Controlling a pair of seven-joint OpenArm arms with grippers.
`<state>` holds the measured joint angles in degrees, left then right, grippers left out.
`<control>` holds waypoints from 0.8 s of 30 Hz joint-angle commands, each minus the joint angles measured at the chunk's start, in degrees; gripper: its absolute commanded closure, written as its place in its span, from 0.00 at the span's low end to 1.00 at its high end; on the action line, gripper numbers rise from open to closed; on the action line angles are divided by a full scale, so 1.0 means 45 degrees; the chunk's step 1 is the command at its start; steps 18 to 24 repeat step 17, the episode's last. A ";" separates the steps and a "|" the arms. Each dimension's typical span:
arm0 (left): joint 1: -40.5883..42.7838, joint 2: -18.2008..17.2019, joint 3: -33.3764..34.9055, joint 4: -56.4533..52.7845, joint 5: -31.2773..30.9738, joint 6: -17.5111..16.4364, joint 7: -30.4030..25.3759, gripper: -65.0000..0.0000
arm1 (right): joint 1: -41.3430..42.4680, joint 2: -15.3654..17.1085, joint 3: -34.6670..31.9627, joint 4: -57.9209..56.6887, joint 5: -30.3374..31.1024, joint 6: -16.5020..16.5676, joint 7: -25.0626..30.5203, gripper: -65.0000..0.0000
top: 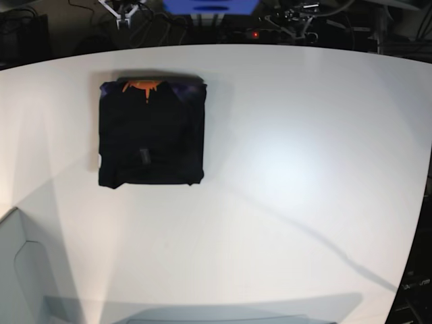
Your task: Fold the T-shirt properly
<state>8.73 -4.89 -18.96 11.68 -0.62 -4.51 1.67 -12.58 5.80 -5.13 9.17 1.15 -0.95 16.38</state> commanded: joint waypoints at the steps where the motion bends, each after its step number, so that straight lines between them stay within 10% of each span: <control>1: 0.0042 -0.0155 0.0004 -0.0008 -0.0008 0.0055 0.0224 1.00 | 0.0050 -0.0029 -0.0258 -0.0074 0.0028 -0.0853 0.0198 1.00; 5: -0.0172 -0.0135 0.0023 0.0031 0.0031 0.0055 0.0498 1.00 | 0.0363 -0.0264 -0.0590 -0.0074 0.0087 -0.2436 0.0101 1.00; 24: -0.0505 -0.0116 0.0726 0.0071 -0.0028 0.0055 0.0459 1.00 | 0.0910 -0.0850 -0.0649 -0.0094 0.0028 -0.2475 0.0101 1.00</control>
